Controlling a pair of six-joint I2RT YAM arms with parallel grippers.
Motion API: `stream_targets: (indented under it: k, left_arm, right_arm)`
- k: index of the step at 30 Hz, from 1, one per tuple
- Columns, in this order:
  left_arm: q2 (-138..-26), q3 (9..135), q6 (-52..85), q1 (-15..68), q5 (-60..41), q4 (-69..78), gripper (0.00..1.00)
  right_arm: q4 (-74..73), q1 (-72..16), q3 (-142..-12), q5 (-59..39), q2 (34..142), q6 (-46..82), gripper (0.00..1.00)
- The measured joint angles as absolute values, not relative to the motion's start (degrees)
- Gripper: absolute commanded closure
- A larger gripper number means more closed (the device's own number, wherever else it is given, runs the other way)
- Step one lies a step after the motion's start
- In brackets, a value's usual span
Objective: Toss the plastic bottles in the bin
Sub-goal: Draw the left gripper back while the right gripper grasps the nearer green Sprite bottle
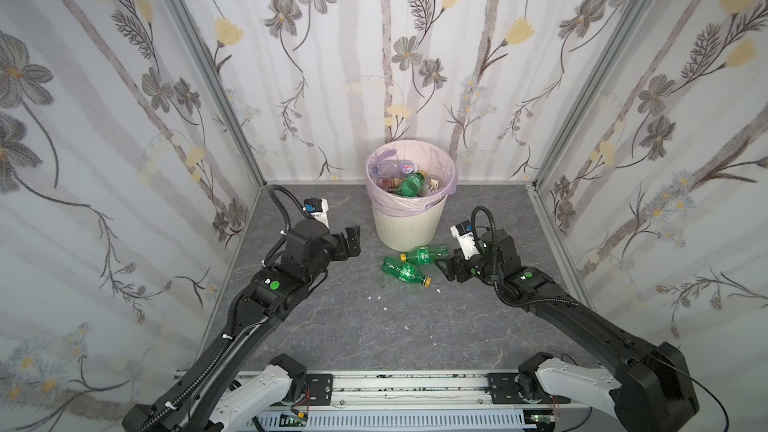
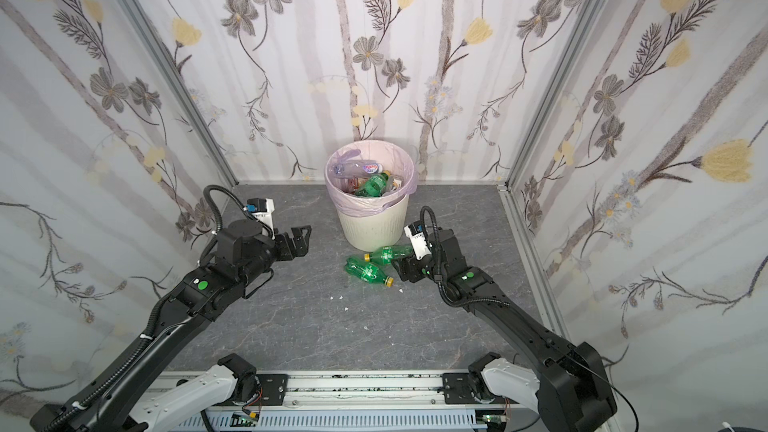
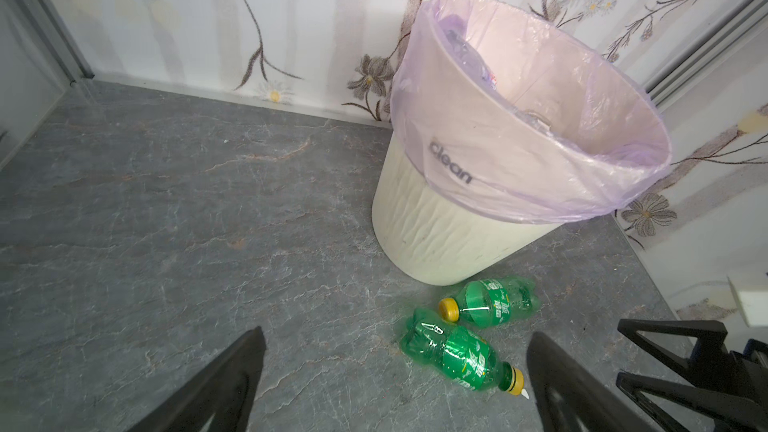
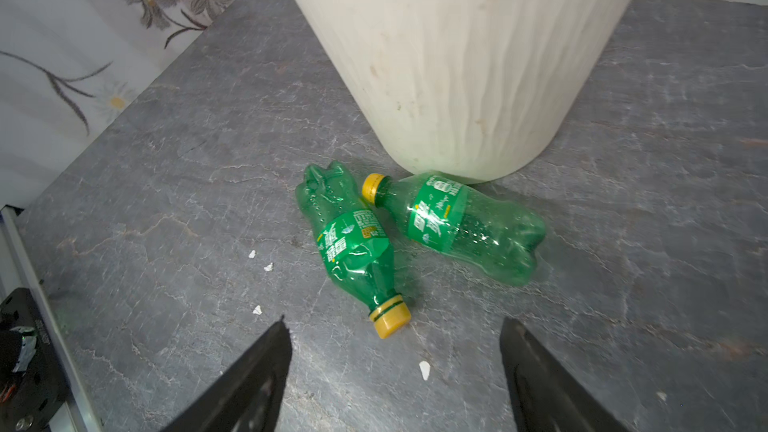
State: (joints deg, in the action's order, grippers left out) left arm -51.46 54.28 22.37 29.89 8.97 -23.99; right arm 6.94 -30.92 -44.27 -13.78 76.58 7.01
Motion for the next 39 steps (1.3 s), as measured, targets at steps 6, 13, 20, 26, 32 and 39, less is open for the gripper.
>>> stream_targets:
  k: [6,13,20,26,32,39]
  left_arm:
    - [-46.0,46.8,25.1,29.1,9.0,-24.6,0.0]
    - [-42.8,44.7,26.2,28.8,9.0,-24.6,0.0]
    - [-42.7,43.5,26.8,28.8,8.8,-24.7,0.0]
    - [-42.7,43.5,26.8,28.7,8.7,-24.7,0.0]
    - [-42.8,43.3,26.3,28.6,8.5,-24.8,0.0]
    - [-43.4,43.0,25.8,28.5,8.1,-24.8,0.0]
  right_arm:
    - [7.8,-35.8,-48.7,-12.6,85.8,4.0,0.21]
    - [8.0,-39.4,-52.6,-10.7,95.9,3.4,0.2]
    - [7.8,-41.2,-57.0,-9.3,104.0,3.6,0.2]
    - [7.9,-41.9,-59.6,-8.5,108.9,4.5,0.21]
    - [7.9,-43.0,-61.4,-8.0,113.0,5.6,0.25]
    - [7.5,-44.2,-62.3,-7.1,115.8,7.2,0.46]
